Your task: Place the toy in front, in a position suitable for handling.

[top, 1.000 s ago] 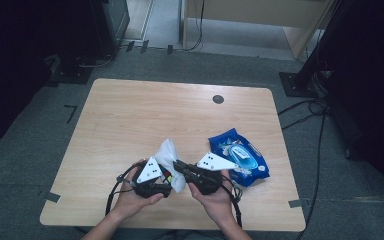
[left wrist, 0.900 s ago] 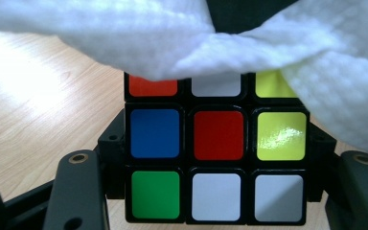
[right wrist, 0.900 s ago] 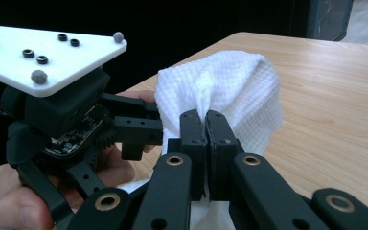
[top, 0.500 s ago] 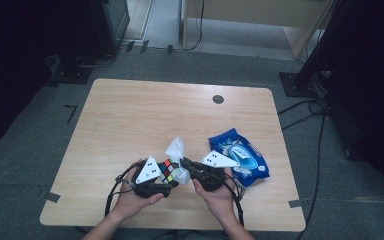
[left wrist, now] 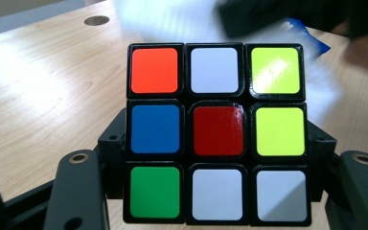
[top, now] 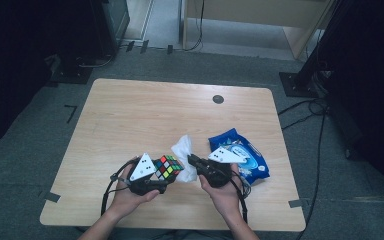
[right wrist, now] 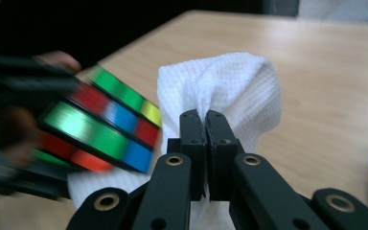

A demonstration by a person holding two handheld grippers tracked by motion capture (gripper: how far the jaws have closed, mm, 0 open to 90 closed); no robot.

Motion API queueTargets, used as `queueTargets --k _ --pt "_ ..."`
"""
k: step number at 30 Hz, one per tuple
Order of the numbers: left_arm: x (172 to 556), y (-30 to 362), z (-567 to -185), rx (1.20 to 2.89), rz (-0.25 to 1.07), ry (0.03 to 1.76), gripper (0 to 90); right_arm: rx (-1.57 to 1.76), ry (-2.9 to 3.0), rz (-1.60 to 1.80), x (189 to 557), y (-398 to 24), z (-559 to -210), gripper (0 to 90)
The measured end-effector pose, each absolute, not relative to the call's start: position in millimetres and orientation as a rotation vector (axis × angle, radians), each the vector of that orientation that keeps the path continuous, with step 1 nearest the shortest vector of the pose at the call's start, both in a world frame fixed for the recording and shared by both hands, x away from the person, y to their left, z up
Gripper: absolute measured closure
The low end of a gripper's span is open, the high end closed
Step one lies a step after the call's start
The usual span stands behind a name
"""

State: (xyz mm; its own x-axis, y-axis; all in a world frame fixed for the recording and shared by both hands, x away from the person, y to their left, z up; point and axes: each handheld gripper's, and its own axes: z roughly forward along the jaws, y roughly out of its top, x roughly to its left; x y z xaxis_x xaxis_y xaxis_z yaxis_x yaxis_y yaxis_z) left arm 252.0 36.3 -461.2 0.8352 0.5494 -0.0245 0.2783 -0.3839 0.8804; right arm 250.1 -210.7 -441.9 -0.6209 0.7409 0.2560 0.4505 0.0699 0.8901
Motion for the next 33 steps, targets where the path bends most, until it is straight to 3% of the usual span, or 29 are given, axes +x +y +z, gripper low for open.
queueTargets --k 7,33 --pt "249.0 29.8 -462.8 2.005 0.337 0.596 34.2 1.058 2.063 1.733 228.2 -196.5 -411.1 89.0" --pt "246.9 32.2 -456.4 1.983 0.349 0.578 34.2 1.203 2.1 1.574 246.3 -196.0 -455.6 89.0"
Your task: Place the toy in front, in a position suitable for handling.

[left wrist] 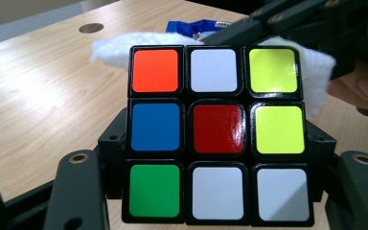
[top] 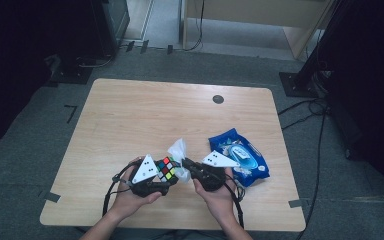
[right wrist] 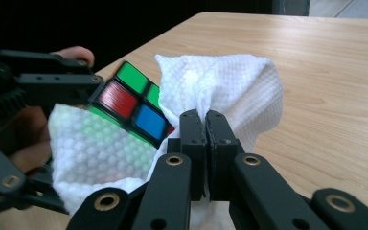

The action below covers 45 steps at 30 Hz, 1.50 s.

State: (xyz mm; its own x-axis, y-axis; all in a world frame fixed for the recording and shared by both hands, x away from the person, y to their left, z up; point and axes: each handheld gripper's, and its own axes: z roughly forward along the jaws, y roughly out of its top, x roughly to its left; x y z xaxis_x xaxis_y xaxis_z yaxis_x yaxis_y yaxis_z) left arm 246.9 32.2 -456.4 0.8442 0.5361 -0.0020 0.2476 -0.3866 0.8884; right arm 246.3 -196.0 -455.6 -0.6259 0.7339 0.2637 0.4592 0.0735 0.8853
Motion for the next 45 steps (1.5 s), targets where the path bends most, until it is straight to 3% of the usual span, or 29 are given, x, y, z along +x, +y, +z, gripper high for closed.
queueTargets --k 13,19,26,29,36,45 --pt "255.6 50.3 -450.8 1.909 0.348 0.644 34.2 1.331 2.041 1.446 262.9 -221.5 -470.4 87.7" --pt "255.0 47.8 -453.1 1.923 0.359 0.638 34.2 1.377 1.97 1.555 258.7 -224.6 -457.0 68.5" --pt "252.8 42.9 -457.7 1.934 0.388 0.632 34.2 1.465 1.971 1.759 246.5 -210.8 -431.7 33.8" --pt "248.9 37.4 -460.8 1.935 0.434 0.63 34.2 1.512 2.027 1.793 242.7 -199.3 -428.3 24.6" --pt "240.4 27.9 -463.0 1.933 0.501 0.595 34.2 1.61 2.086 1.801 246.0 -185.2 -438.0 24.0" --pt "237.4 23.5 -464.5 1.925 0.496 0.587 34.1 1.697 2.089 1.807 249.3 -181.1 -446.8 32.6"
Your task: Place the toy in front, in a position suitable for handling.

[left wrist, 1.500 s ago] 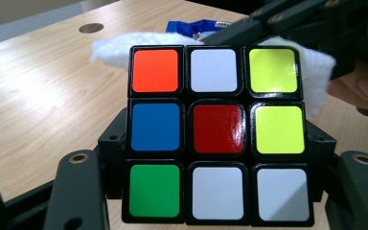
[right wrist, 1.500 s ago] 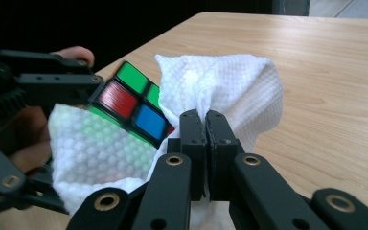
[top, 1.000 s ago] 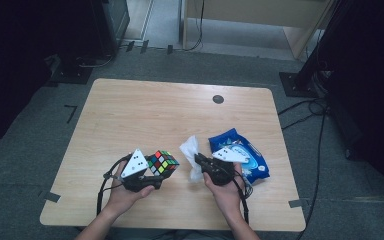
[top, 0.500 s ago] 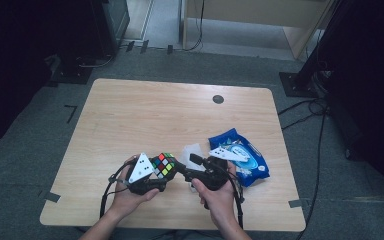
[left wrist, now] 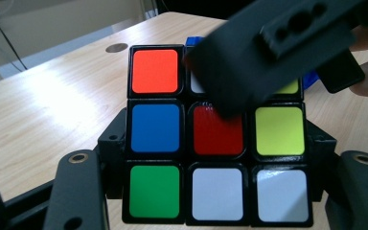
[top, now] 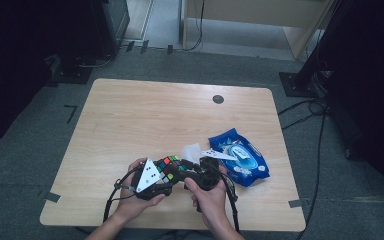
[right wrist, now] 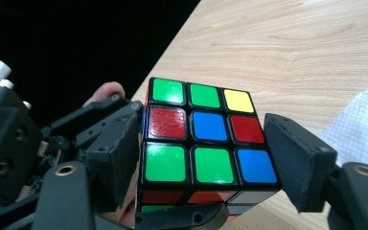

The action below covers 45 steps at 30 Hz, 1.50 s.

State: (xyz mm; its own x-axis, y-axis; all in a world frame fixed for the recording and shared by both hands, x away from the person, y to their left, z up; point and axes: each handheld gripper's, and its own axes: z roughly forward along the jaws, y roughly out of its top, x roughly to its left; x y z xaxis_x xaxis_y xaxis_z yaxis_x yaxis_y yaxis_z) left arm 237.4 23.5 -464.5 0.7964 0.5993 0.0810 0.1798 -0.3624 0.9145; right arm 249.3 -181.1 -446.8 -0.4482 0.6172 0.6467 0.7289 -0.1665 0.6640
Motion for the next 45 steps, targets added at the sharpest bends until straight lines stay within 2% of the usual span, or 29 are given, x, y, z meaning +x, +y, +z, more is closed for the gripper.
queueTargets --k 2,16,20,26,30,36,45 --pt "238.6 21.6 -466.1 1.944 0.491 0.592 34.1 -1.588 -1.963 -1.723 248.8 -183.6 -445.4 34.8" --pt "240.3 20.0 -468.4 1.963 0.494 0.6 33.9 -1.532 -2.464 -1.7 233.9 -158.7 -437.3 34.9" --pt "244.6 27.3 -464.7 1.948 0.428 0.602 34.2 -1.471 -2.341 -1.749 239.4 -166.9 -436.2 33.4" --pt "262.3 49.4 -462.7 1.883 0.354 0.732 34.2 -1.514 -2.169 -1.934 243.0 -197.8 -427.3 32.6" --pt "271.3 64.0 -456.3 1.831 0.349 0.826 34.2 -1.57 -2.247 -1.939 244.3 -206.7 -442.1 33.3" --pt "275.0 71.0 -451.4 1.787 0.302 0.869 34.2 -1.437 -2.379 -1.815 242.6 -177.8 -473.7 31.8" --pt "268.9 59.9 -450.6 1.778 0.24 0.855 34.2 -1.339 -2.425 -1.851 233.3 -144.4 -474.8 30.6"
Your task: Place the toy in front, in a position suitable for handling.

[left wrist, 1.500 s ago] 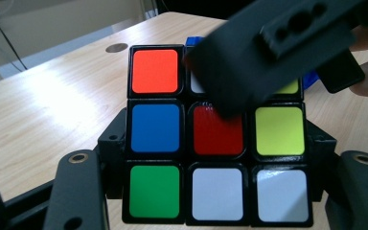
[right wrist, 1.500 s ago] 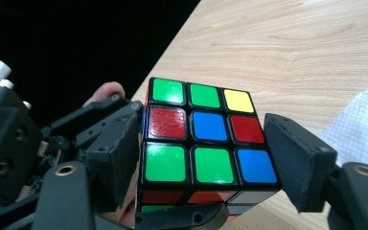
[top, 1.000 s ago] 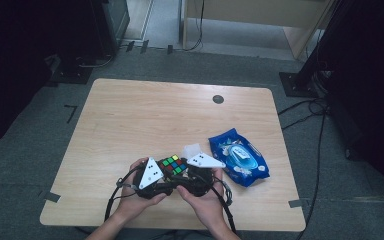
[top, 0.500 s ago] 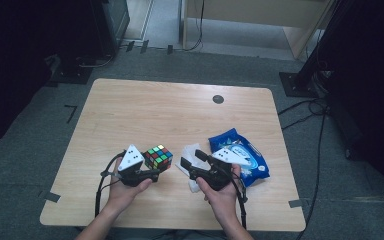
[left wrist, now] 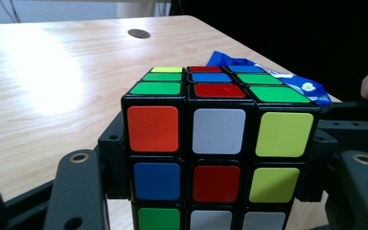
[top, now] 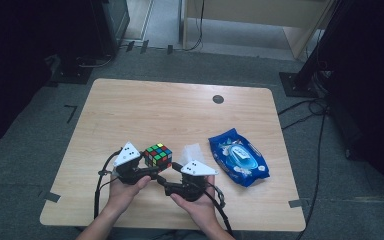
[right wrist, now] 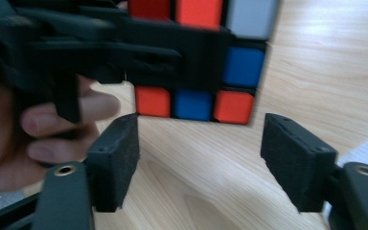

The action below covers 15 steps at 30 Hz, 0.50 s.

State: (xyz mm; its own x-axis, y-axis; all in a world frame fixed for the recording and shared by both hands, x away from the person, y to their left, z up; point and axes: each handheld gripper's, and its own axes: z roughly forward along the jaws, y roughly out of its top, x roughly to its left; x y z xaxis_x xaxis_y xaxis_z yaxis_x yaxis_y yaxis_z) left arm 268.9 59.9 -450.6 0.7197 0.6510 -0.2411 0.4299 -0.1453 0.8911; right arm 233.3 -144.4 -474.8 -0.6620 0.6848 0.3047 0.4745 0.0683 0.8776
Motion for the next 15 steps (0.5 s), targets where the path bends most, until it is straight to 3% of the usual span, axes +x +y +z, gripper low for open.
queueTargets --k 10,15 --pt "265.7 52.6 -451.6 1.795 0.231 0.83 34.1 1.174 2.101 1.625 230.6 -142.9 -474.9 34.0" --pt "266.8 53.4 -451.4 1.826 0.216 0.807 33.8 1.018 2.113 1.531 229.9 -143.8 -475.6 34.2"
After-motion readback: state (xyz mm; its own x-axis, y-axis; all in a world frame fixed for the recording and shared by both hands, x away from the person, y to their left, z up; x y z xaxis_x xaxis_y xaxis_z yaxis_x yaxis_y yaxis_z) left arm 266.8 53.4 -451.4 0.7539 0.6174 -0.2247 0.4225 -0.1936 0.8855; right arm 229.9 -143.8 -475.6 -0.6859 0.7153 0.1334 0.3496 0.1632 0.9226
